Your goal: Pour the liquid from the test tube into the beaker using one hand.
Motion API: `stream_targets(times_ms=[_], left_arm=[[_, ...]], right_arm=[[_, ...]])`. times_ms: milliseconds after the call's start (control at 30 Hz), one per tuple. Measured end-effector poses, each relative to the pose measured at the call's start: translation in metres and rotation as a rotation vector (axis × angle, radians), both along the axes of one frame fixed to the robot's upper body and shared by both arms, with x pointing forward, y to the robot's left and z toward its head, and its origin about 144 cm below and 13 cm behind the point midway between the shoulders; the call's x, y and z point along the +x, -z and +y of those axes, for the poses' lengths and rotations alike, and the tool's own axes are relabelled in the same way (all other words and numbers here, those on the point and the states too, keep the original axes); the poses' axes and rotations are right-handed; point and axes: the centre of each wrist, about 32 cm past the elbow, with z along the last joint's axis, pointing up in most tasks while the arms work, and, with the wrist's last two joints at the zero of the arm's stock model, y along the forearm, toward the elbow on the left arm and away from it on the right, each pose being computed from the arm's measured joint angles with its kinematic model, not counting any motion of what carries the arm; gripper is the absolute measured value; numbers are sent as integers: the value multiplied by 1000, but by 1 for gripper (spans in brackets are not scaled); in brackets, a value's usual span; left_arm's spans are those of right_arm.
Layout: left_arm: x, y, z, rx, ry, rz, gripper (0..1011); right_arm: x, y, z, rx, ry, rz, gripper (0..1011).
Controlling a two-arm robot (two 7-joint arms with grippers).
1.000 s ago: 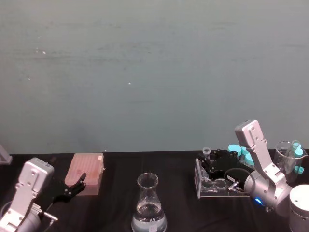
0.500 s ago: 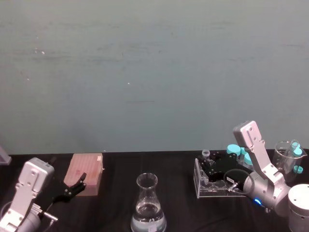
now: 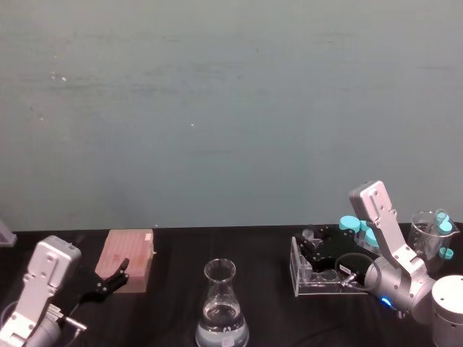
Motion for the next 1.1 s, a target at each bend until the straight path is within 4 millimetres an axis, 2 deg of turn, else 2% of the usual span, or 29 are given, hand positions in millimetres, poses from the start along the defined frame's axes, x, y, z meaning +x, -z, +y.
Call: stream_targets(times_ms=[167, 533, 767, 833, 1100], left_arm=[[0, 0, 0, 0, 0, 0, 1000], [0, 0, 0, 0, 0, 0, 1000], [0, 0, 0, 0, 0, 0, 1000], [0, 0, 0, 0, 0, 0, 1000], [0, 0, 0, 0, 0, 0, 1000]], right_arm=[[0, 0, 0, 0, 1, -1, 398], [0, 0, 0, 1, 2, -3, 781], [0, 0, 0, 1, 2, -4, 969], [0, 0, 0, 1, 3, -4, 1003], [0, 0, 0, 1, 3, -4, 1003]])
